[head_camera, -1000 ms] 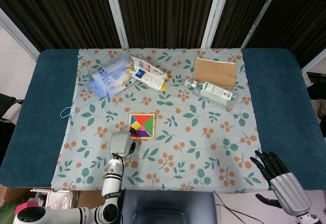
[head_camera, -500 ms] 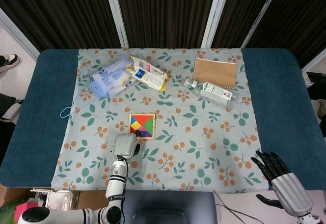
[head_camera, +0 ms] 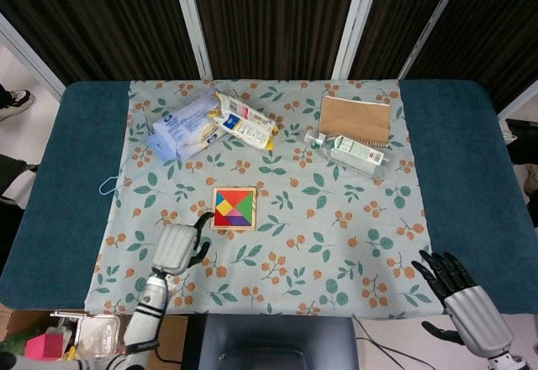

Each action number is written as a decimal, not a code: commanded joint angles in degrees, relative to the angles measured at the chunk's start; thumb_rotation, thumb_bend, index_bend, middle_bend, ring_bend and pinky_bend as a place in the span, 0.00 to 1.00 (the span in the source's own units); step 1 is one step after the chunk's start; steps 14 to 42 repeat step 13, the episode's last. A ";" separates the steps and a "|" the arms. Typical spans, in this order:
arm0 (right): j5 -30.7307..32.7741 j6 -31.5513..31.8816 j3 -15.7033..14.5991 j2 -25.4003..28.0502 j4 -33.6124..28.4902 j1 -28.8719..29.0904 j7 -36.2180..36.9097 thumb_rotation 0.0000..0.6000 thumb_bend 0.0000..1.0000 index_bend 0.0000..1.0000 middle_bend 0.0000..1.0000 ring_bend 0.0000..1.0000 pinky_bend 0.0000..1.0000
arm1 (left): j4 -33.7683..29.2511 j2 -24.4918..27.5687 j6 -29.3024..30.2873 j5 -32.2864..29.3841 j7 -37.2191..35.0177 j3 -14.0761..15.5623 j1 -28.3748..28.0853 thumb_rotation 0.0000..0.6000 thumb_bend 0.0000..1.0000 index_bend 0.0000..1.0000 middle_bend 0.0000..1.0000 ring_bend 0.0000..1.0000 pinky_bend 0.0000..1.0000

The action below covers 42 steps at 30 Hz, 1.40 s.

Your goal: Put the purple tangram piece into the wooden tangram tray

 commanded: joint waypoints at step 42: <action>2.50 -1.15 1.23 -1.82 -1.90 -0.58 -4.78 1.00 0.16 0.00 0.00 0.00 0.00 | 20.01 12.45 19.82 20.42 -30.54 12.63 19.00 1.00 0.37 0.00 0.05 0.00 0.02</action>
